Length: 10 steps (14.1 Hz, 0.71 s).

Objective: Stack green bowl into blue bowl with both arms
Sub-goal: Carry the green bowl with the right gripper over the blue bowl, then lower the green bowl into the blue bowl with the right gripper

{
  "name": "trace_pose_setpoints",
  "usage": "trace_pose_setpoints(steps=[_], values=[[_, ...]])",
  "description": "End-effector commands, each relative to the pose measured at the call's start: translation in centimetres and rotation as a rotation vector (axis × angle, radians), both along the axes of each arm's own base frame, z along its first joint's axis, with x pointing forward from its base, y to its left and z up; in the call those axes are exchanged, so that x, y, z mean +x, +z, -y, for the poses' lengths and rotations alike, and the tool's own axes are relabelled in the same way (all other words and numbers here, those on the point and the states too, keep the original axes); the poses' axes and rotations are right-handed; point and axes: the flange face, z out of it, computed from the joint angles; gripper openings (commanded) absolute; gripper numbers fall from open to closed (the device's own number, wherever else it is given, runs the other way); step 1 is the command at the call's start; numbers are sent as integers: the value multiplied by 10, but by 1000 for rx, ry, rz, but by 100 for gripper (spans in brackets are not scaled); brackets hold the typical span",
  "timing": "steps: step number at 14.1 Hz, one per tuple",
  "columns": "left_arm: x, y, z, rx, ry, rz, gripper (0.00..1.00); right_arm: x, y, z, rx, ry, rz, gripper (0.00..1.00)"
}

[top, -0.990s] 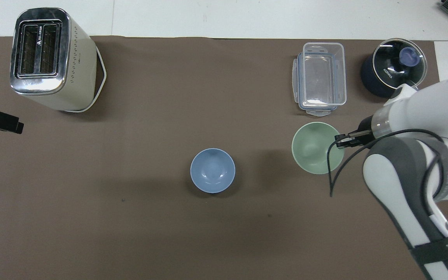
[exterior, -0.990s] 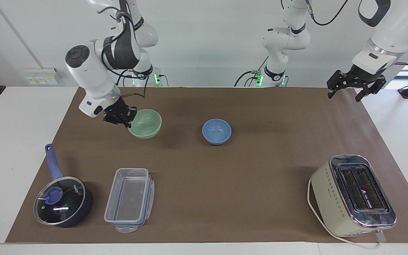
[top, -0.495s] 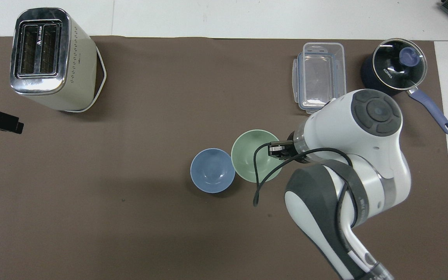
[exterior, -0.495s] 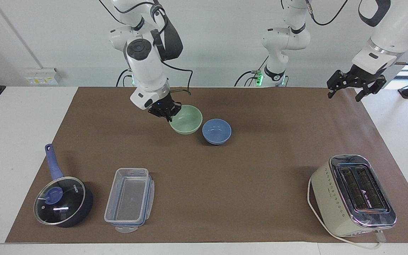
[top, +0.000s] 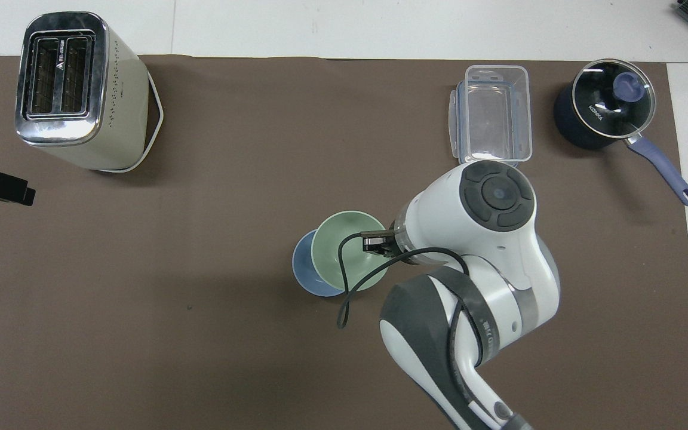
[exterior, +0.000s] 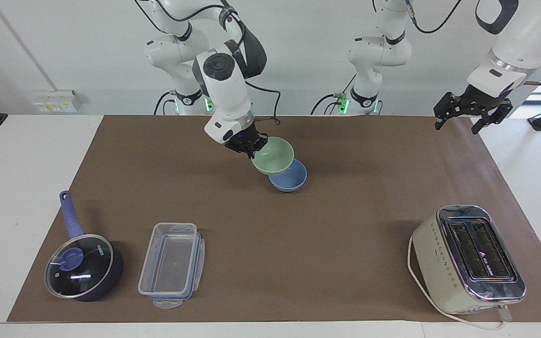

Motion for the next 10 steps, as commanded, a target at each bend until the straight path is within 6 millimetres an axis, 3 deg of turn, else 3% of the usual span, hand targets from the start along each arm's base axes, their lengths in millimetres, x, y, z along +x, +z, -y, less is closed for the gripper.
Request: trace_pose_setpoints(steps=[1, 5, 10], values=[[-7, 3, -3, 10, -11, -7, 100, 1, -7, -4, 2, -20, -8, 0], [-7, 3, -3, 10, -11, -7, 100, -12, -23, -22, 7, 6, 14, 0], [-7, 3, -3, 10, -10, -7, 100, -5, -34, -29, 20, 15, 66, 0]])
